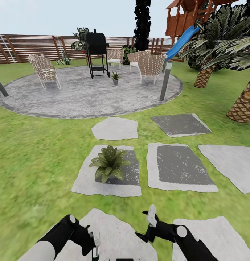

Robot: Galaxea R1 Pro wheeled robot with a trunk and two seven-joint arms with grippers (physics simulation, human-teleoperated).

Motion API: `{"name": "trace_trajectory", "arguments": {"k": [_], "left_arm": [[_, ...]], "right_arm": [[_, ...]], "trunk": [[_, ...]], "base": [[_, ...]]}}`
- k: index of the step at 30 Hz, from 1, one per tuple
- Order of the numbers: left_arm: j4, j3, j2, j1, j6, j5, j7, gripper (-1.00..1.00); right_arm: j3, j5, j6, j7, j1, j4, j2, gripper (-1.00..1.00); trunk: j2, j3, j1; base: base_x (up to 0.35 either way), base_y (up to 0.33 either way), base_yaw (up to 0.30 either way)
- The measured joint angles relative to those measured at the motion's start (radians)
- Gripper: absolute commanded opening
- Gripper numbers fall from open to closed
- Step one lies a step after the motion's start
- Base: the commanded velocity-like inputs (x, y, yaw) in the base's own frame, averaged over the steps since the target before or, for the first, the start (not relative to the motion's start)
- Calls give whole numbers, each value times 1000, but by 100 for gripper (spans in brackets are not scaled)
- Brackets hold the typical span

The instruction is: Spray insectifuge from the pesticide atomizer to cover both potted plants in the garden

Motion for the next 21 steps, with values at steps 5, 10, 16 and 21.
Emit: {"name": "trace_trajectory", "arguments": {"k": [5, 10, 16, 21], "left_arm": [[0, -54, -15, -1, 5, -56, -9, -100], [0, -60, -20, 0, 13, -62, -18, -100], [-6, -60, -54, -7, 18, -66, -35, -100], [-6, -61, -73, -10, 37, -69, -32, -100]], "right_arm": [[77, 7, 3, 11, -4, -1, 3, 100], [132, 9, 5, 12, -15, -1, 15, -100], [139, 55, 121, 52, -17, -16, 51, -100], [139, 78, 137, 54, -17, -37, 61, -100]], "trunk": [[0, 0, 0], [0, 0, 0], [0, 0, 0], [0, 0, 0]], "base": [[0, 0, 0], [0, 0, 0], [0, 0, 0], [0, 0, 0]]}}
